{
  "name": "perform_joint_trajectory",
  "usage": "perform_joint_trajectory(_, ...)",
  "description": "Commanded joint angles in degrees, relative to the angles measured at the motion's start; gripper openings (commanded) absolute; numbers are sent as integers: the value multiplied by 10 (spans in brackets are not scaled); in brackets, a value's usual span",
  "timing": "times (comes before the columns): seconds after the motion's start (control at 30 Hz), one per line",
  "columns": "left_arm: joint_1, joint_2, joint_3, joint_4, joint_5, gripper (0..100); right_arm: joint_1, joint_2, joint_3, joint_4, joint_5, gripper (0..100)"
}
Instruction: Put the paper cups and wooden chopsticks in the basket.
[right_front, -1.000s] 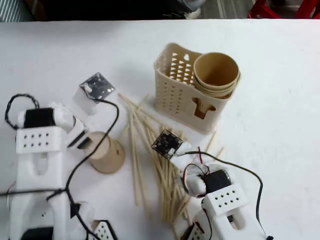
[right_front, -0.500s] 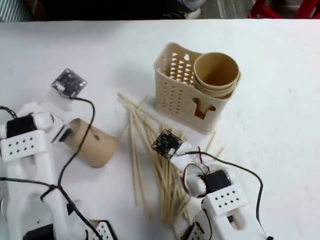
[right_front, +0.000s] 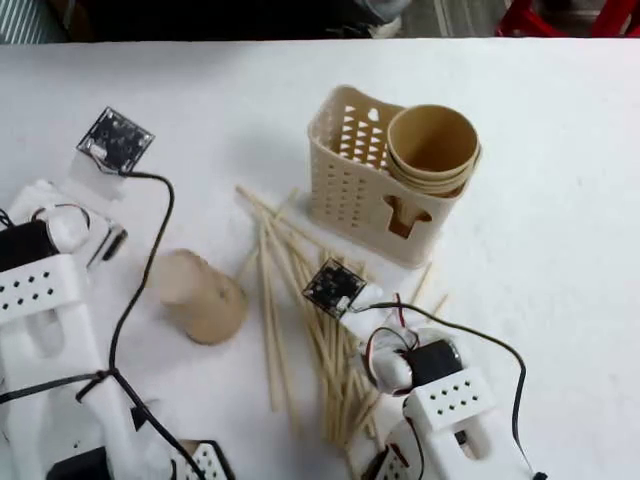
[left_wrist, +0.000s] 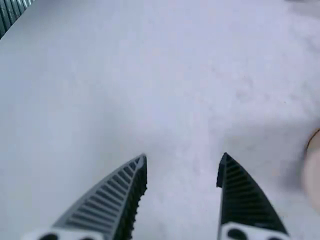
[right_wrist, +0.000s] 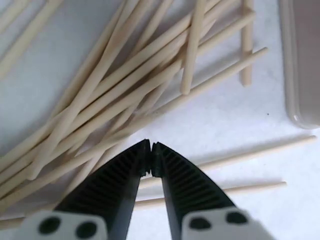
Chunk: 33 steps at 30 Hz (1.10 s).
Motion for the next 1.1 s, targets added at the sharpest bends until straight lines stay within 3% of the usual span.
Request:
perform_joint_trajectory(0.0, -2, -8, 11, -1, 8, 236, 4, -5, -4, -8, 4, 24)
perform_joint_trajectory(0.27, 6, -15, 48, -33, 12, 236, 4, -5, -4, -8, 4, 24)
perform_joint_trajectory(0.53, 83, -15, -74, 144, 49, 234, 4, -4, -4, -8, 4, 24)
perform_joint_trajectory(0.73, 153, -12, -86, 198, 74, 234, 4, -4, -4, -8, 4, 24)
perform_joint_trajectory(0.9, 159, -10, -14, 156, 74, 234, 4, -4, -4, -8, 4, 24)
perform_joint_trajectory(1.07, 138, -10, 94, 61, 69, 236, 4, -4, -4, -8, 4, 24)
